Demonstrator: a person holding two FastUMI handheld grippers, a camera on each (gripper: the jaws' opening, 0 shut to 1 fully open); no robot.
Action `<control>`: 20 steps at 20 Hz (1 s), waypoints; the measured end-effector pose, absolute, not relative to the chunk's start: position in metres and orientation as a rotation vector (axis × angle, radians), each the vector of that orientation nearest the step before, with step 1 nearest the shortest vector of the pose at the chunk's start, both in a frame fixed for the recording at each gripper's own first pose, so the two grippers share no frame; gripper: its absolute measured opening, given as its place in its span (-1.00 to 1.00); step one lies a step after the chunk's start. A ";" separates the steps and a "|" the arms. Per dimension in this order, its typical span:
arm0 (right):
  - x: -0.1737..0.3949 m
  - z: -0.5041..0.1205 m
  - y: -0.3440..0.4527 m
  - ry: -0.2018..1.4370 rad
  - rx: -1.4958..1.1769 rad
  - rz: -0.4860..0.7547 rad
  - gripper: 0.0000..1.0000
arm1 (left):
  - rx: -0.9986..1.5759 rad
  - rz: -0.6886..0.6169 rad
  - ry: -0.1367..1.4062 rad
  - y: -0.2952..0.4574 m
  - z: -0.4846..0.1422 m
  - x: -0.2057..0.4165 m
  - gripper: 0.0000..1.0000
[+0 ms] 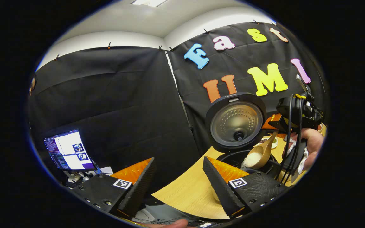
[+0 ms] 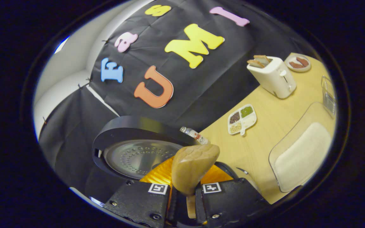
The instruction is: Close the left gripper, press the button to open the rice cooker; take a wooden spoon from the chopstick holder with the right hand, scoop a spoonful of rice and pour it into the rice cooker, then put the wooden spoon back into the chopstick holder.
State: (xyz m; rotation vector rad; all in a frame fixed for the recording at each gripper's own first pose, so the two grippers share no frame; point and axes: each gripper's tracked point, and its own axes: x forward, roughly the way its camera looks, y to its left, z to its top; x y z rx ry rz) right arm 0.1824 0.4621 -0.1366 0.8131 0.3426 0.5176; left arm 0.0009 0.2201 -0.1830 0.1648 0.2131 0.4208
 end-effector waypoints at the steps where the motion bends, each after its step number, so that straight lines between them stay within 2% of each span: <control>1: 0.180 -0.132 0.463 0.308 0.730 0.519 -0.47 | 0.164 0.423 0.215 0.221 -0.184 0.000 0.91; 2: 0.179 -0.129 0.465 0.272 0.653 0.518 -0.57 | 0.165 0.425 0.217 0.222 -0.184 0.000 0.91; 3: 0.177 -0.127 0.468 0.242 0.569 0.517 -0.47 | 0.164 0.430 0.217 0.224 -0.185 -0.001 0.91; 13: 0.147 -0.099 0.520 -0.085 -0.153 0.574 -0.47 | 0.154 0.462 0.219 0.236 -0.187 -0.009 0.92; 16: 0.138 -0.101 0.535 -0.140 -0.279 0.608 -0.46 | 0.161 0.470 0.223 0.239 -0.188 -0.011 0.91; 20: 0.135 -0.104 0.540 -0.152 -0.304 0.641 -0.47 | 0.162 0.472 0.228 0.239 -0.188 -0.012 0.91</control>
